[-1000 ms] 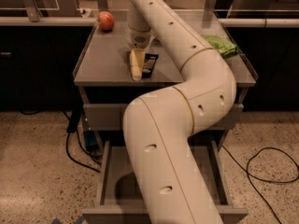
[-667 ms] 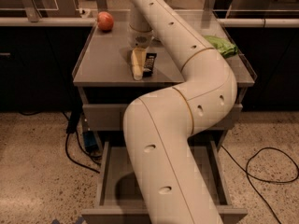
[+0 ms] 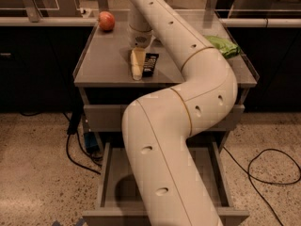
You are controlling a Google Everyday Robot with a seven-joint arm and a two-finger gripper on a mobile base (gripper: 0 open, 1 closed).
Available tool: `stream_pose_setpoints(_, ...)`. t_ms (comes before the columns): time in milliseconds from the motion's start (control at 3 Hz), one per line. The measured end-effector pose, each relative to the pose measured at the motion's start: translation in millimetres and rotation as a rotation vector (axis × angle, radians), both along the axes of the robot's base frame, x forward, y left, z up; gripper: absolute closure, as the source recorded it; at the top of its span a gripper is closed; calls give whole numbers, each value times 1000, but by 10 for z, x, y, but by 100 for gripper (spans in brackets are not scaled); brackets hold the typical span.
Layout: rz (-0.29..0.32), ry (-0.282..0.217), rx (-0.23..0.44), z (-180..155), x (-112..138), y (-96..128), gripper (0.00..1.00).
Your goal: Place rxbar chocolate into middle drawer
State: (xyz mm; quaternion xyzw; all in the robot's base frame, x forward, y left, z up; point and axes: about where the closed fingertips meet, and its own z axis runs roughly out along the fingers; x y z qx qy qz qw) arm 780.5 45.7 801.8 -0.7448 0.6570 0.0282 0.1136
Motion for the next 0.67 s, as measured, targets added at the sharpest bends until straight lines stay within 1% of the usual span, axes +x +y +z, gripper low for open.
stream_pose_setpoints(333,-33,23,-1,-43,3,-116,0)
stream_pose_setpoints(667,-40,19,9,-37,19,-123,0)
